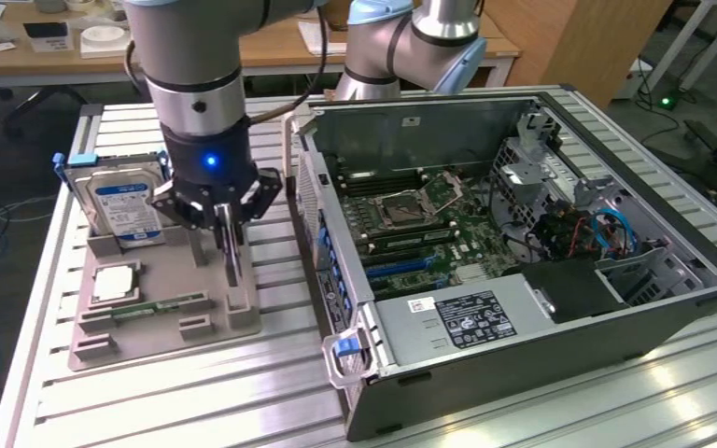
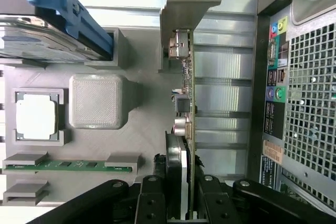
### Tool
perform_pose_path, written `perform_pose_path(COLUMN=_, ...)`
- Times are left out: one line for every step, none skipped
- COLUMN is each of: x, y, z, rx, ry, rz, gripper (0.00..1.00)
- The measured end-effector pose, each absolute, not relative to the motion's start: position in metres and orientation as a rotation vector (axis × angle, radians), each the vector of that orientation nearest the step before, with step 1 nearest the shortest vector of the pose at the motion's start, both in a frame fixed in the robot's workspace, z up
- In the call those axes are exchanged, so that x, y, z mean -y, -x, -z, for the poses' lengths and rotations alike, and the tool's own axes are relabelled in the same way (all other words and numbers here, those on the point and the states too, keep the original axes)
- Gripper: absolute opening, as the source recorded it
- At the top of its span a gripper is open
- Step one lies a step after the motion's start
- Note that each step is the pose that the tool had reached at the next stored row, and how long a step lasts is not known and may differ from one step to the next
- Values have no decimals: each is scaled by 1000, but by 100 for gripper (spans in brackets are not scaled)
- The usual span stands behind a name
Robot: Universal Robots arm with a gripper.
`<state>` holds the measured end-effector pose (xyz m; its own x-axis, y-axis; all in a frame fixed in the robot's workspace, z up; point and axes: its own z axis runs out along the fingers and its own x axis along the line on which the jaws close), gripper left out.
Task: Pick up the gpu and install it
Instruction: 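Pick up the gpu and move the gpu toward the slot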
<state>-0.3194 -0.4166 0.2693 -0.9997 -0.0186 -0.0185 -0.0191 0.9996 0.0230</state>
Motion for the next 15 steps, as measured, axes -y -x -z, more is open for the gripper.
perform_pose_path(x=417, y=319, z=-272, rx=-3123, ry=29, rz=-36, gripper=28)
perform_pose_path(x=417, y=319, z=-275, rx=-3123, ry=29, rz=-36, gripper=28)
perform_pose_path(x=417, y=319, z=-278, rx=-3123, ry=29, rz=-36, gripper=28)
perform_pose_path(x=417, y=319, z=-283, rx=-3123, ry=29, rz=-36, gripper=28)
perform_pose_path(x=417, y=319, z=-287, rx=-3123, ry=29, rz=-36, gripper=28)
perform_pose_path(x=417, y=319, z=-292, rx=-3123, ry=29, rz=-36, gripper=28)
perform_pose_path(x=417, y=319, z=-296, rx=-3123, ry=29, rz=-36, gripper=28)
perform_pose_path(x=417, y=319, z=-301, rx=-3123, ry=29, rz=-36, gripper=28)
perform_pose_path(x=417, y=319, z=-305, rx=-3123, ry=29, rz=-36, gripper=28)
perform_pose_path(x=417, y=319, z=-310, rx=-3123, ry=29, rz=-36, gripper=28)
perform_pose_path(x=417, y=319, z=-315, rx=-3123, ry=29, rz=-36, gripper=28)
perform_pose_path(x=417, y=319, z=-319, rx=-3123, ry=29, rz=-36, gripper=28)
perform_pose_path(x=417, y=319, z=-323, rx=-3123, ry=29, rz=-36, gripper=28)
perform_pose_path(x=417, y=319, z=-328, rx=-3123, ry=29, rz=-36, gripper=28)
perform_pose_path(x=417, y=319, z=-333, rx=-3123, ry=29, rz=-36, gripper=28)
